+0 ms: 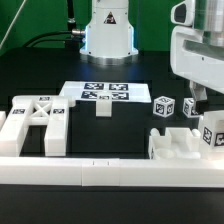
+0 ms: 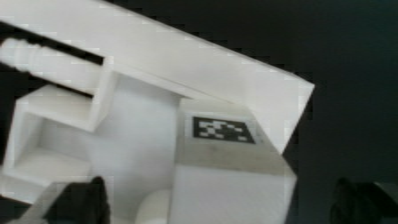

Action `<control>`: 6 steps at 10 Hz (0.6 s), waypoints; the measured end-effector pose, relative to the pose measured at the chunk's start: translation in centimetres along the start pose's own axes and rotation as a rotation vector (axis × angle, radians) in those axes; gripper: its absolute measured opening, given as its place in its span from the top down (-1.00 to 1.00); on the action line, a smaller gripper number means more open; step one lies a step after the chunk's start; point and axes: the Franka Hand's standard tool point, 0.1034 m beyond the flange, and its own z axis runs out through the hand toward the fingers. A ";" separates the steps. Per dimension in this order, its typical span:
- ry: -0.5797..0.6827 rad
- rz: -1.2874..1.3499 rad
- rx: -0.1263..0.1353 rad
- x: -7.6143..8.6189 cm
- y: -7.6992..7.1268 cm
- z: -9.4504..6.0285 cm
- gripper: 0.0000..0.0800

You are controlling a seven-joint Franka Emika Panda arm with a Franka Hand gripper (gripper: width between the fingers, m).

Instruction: Assemble chair

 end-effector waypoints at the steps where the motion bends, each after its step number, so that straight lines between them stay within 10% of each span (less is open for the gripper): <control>1: 0.000 -0.103 0.000 0.1 0.0 0.0 -0.61; 6: 0.006 -0.590 -0.014 0.3 0.2 0.0 -0.62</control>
Offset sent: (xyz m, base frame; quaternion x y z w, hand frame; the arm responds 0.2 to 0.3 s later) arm -0.0009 -0.0001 0.0023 -0.0344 0.0023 -0.2109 0.9769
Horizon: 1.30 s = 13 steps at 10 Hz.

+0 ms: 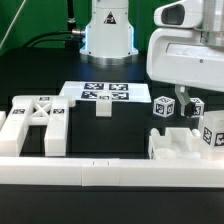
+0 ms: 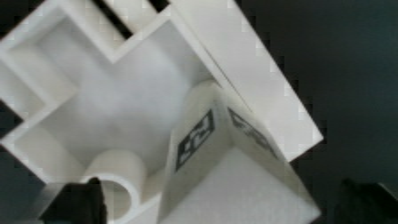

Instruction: Assemble chair

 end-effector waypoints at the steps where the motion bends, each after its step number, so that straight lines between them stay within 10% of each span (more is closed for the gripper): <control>1: 0.004 -0.126 -0.009 0.0 0.1 0.1 -0.62; 6: 0.006 -0.504 -0.030 -0.1 0.1 0.3 -0.62; 10: 0.006 -0.500 -0.029 -0.1 0.1 0.3 0.28; 13: 0.007 -0.398 -0.022 -0.1 0.1 0.3 0.28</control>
Offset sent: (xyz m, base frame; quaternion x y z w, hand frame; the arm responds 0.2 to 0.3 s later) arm 0.0048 0.0088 -0.0001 -0.0056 0.0029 -0.2430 0.9700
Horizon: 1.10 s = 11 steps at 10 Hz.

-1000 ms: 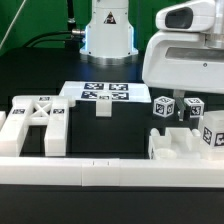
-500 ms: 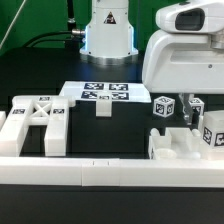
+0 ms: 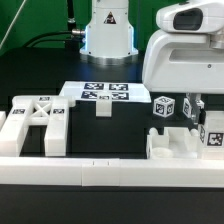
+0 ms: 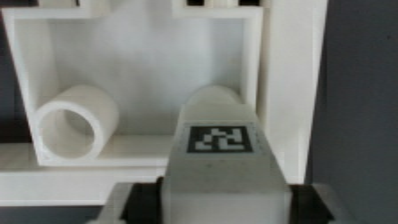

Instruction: Assemble chair

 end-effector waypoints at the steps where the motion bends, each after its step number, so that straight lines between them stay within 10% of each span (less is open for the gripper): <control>1: 0.002 0.106 0.011 0.1 0.0 0.0 0.28; 9: -0.011 0.901 0.044 -0.1 -0.5 0.0 0.28; 11: 0.006 1.148 0.089 -0.3 -0.5 0.0 0.28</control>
Offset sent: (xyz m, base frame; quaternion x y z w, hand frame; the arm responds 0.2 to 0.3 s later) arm -0.0123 0.0040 -0.0048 0.0395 0.0002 0.3159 0.9480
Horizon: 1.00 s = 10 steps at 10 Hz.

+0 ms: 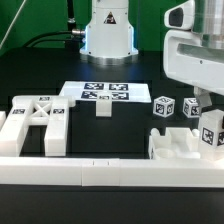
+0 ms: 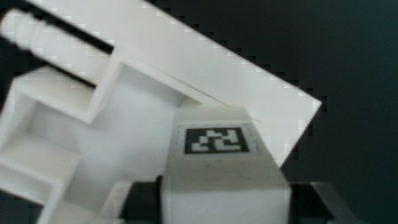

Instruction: Assemble chair

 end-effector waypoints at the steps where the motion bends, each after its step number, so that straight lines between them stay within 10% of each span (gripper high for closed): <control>1: 0.006 0.094 0.018 0.2 0.3 -0.2 0.28; 6: -0.007 0.516 0.062 0.3 0.3 -0.3 0.27; 8: -0.010 0.380 0.042 0.1 0.2 -0.4 -0.40; 10: -0.010 0.310 0.041 0.0 0.0 -0.5 -0.55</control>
Offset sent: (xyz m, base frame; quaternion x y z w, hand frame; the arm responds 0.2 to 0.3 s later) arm -0.0084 0.0098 -0.0113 0.0415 0.0015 0.3335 0.9419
